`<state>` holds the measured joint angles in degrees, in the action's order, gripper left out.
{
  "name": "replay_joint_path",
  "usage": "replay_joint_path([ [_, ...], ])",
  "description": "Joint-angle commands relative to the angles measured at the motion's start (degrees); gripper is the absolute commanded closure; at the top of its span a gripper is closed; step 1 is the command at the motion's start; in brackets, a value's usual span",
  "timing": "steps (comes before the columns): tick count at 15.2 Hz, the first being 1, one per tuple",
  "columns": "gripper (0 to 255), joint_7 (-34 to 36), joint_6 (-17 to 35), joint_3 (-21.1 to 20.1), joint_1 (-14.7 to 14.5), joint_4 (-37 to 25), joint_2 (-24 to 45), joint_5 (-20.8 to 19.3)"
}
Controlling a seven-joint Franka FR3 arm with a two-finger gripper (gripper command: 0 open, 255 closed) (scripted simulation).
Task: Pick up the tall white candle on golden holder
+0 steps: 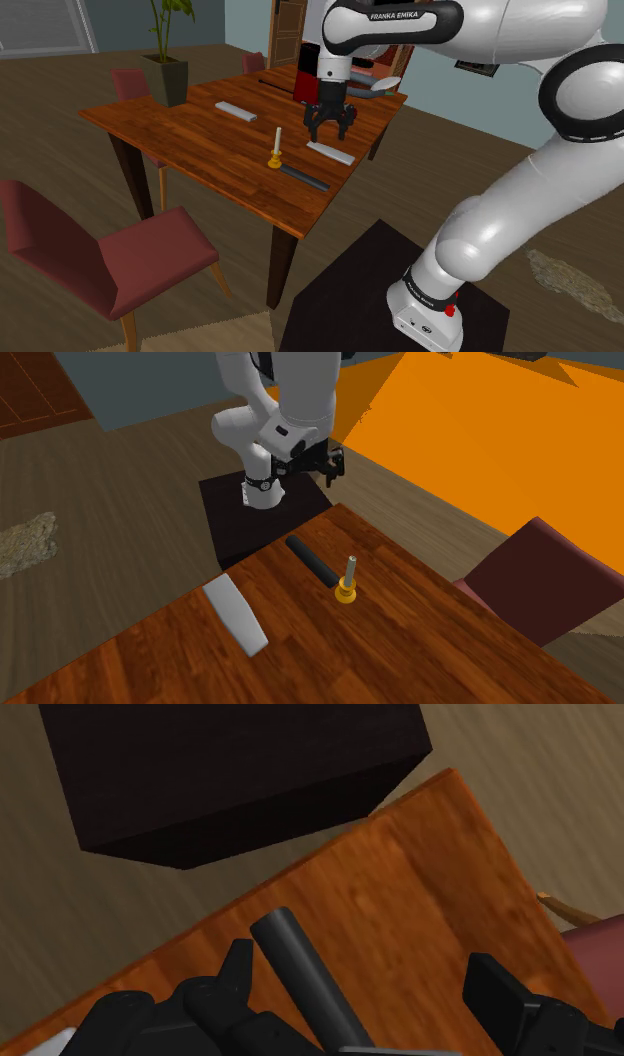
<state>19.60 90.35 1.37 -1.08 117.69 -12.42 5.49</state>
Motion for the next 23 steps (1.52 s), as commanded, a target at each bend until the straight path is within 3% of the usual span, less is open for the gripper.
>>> replay_joint_path([
  [1, 0, 1.28, 0.22, 0.06, 0.06, -4.05, 5.28, 1.01],
  [8, 0, 5.52, -1.90, 0.47, 0.50, -21.25, 23.60, 4.57],
  [15, 0, 10.16, -8.10, 0.65, 1.91, -44.20, 43.35, 8.23],
  [23, 0, 9.08, -2.89, 0.67, 1.71, -39.69, 44.16, 8.23],
])
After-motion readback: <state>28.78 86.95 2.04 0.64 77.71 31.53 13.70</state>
